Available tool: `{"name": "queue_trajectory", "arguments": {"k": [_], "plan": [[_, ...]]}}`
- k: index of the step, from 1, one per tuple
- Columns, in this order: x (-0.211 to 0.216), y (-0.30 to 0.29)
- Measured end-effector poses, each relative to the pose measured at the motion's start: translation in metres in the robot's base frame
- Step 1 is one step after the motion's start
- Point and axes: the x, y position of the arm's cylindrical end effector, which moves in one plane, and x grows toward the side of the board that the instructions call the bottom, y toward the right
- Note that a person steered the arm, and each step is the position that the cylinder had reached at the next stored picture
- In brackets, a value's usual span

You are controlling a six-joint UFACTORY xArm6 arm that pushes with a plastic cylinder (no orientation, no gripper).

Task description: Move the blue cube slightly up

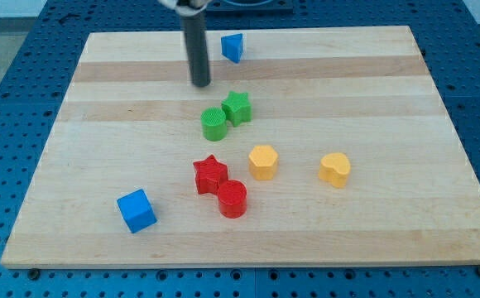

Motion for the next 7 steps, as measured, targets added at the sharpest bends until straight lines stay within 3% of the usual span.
{"name": "queue_trajectory", "arguments": {"k": [2, 4, 5, 7], "plan": [[0.107, -0.061], [0.235, -0.162], [0.266, -0.162], [0.268, -0.05]]}}
